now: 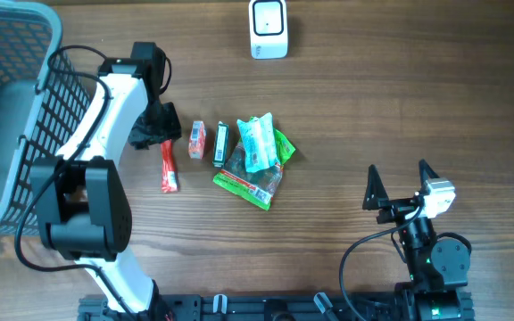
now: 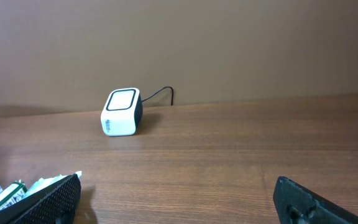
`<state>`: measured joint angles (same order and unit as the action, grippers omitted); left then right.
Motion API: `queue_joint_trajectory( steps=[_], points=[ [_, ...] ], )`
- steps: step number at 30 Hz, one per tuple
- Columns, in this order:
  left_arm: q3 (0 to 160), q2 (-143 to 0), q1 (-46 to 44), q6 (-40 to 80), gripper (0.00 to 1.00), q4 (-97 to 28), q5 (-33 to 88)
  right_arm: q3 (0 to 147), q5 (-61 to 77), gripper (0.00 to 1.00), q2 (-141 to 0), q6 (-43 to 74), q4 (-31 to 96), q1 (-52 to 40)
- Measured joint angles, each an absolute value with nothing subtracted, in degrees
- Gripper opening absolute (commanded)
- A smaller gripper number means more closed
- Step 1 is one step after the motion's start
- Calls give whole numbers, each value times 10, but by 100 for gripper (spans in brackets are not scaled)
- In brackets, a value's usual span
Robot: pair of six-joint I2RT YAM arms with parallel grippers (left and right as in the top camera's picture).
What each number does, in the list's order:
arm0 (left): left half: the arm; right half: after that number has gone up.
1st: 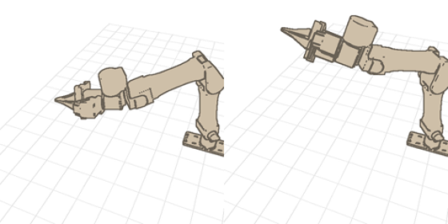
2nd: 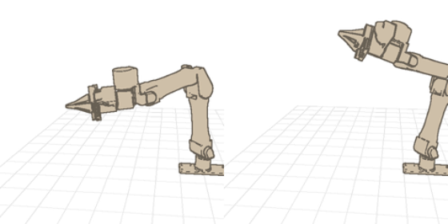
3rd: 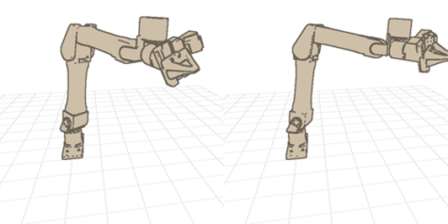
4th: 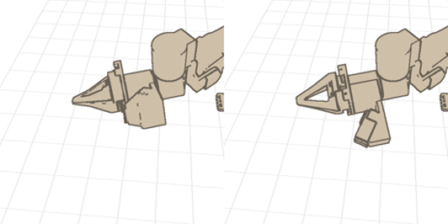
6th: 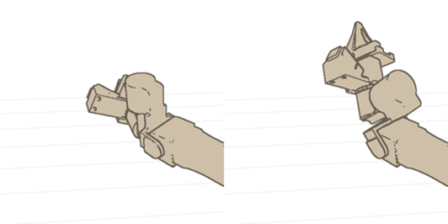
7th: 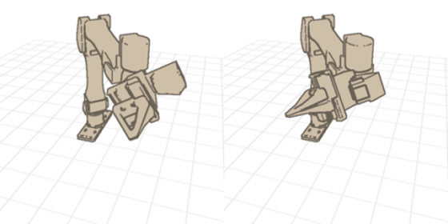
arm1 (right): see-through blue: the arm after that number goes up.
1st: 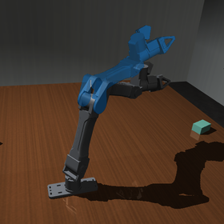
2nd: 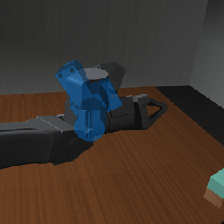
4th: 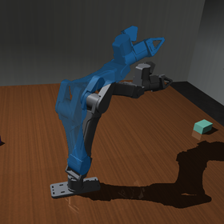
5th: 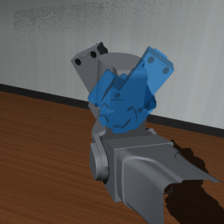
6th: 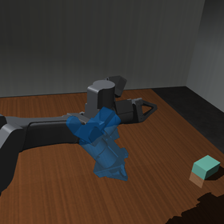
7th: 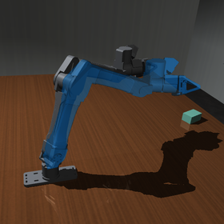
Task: Scan the item barcode
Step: 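Lift the red stick pack out and lay it left of the tissue pack, then swing the right gripper over to the green wet-wipes pack and grasp it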
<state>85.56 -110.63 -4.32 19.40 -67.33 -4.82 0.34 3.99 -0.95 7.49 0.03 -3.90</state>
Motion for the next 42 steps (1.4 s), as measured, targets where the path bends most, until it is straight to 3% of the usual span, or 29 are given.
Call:
queue_joint_trajectory(
  steps=[2, 3, 4, 5, 6, 15, 22, 24, 25, 26, 28, 29, 34, 42],
  points=[
    [881, -1106, -41, 188, 56, -705, -49, 4, 40, 100, -10, 75, 0, -39],
    [907, -1106, -39, 185, 51, -725, -49, 3, 40, 100, -10, 75, 0, -39],
    [947, -1105, -35, 182, 38, -743, -51, 4, 40, 100, -10, 75, 0, -39],
    [985, -1099, -27, 179, 14, -750, -57, 3, 40, 100, -10, 75, 0, -39],
    [1013, -1088, -19, 179, 4, -754, -65, 3, 40, 100, -10, 75, 0, -39],
    [1080, -1017, 124, 177, 4, -697, -108, 4, 40, 100, -10, 75, 0, -39],
    [1080, -1017, 175, 180, 4, -644, -90, 4, 40, 100, -10, 75, 0, -39],
    [1080, -1017, 176, 179, 15, -641, -83, 4, 40, 100, -10, 75, 1, -39],
    [1080, -1016, 175, 180, 32, -637, -78, 4, 40, 100, -10, 75, 1, -39],
    [1079, -1013, 173, 181, 41, -638, -74, 4, 40, 100, -10, 75, 1, -39],
    [1079, -999, 168, 180, 73, -642, -60, 3, 40, 100, -10, 75, 0, -39],
    [1079, -989, 164, 182, 96, -648, -47, 4, 40, 100, -10, 75, 0, -39],
    [1080, -922, 140, 184, 100, -731, 58, 4, 40, 100, -10, 75, 0, -39],
    [1080, -920, 125, 184, 100, -746, 100, 4, 40, 100, -10, 75, 0, -39]
  ],
)
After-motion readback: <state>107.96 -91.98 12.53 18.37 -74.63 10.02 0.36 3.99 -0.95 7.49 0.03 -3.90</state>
